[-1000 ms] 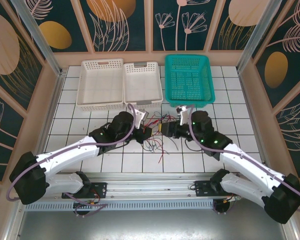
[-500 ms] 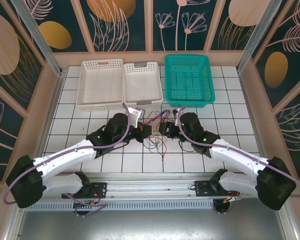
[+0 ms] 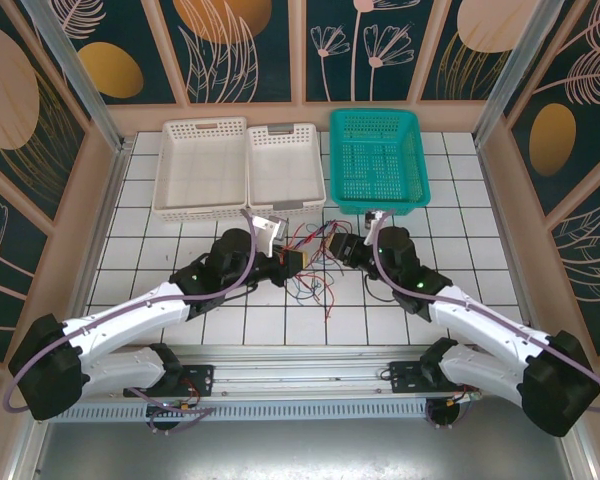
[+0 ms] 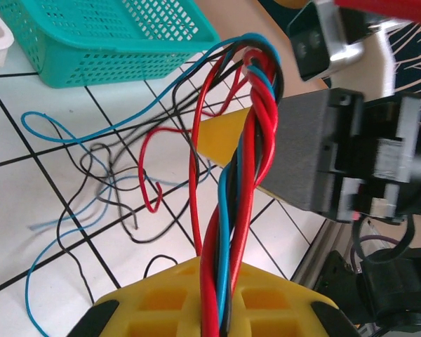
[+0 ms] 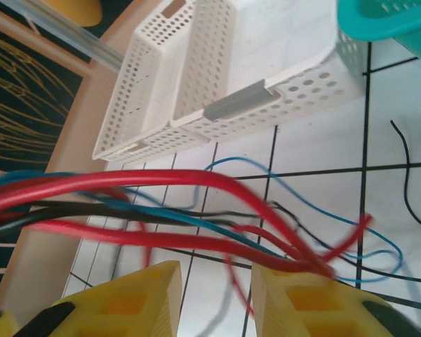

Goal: Untangle the cables

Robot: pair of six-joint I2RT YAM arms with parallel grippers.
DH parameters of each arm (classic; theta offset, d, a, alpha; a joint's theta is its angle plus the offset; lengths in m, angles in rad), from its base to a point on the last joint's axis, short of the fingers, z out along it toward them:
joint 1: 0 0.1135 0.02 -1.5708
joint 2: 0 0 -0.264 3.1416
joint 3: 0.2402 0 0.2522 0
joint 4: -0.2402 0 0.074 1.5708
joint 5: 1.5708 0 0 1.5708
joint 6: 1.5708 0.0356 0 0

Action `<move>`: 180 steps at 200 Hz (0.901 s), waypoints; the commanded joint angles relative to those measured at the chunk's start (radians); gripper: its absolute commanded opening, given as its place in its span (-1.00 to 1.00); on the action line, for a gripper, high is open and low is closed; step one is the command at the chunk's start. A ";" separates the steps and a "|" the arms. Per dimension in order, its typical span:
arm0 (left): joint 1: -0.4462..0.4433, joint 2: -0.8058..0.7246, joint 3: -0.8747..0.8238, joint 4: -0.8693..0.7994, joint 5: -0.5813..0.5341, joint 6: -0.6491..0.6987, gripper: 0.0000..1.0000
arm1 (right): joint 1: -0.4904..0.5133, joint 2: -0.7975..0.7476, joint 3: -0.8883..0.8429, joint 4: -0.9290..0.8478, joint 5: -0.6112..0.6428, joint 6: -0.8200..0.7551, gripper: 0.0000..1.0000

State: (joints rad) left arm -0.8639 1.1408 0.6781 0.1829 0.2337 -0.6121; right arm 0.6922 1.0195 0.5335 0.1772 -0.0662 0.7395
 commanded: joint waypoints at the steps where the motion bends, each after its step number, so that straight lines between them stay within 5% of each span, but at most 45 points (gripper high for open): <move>1: 0.003 -0.041 -0.008 0.071 0.035 -0.017 -1.00 | -0.009 0.031 -0.009 0.020 0.033 0.014 -0.38; 97: 0.002 -0.052 -0.052 0.150 0.096 -0.055 -1.00 | -0.008 0.051 -0.068 0.243 0.076 -0.018 -0.20; 180: 0.002 -0.086 -0.087 0.190 0.070 -0.081 -1.00 | 0.004 -0.044 -0.192 0.510 -0.072 -0.081 -0.13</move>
State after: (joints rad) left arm -0.8639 1.0828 0.6102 0.2913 0.3027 -0.6678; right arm 0.6899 1.0218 0.3622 0.5648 -0.0910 0.7067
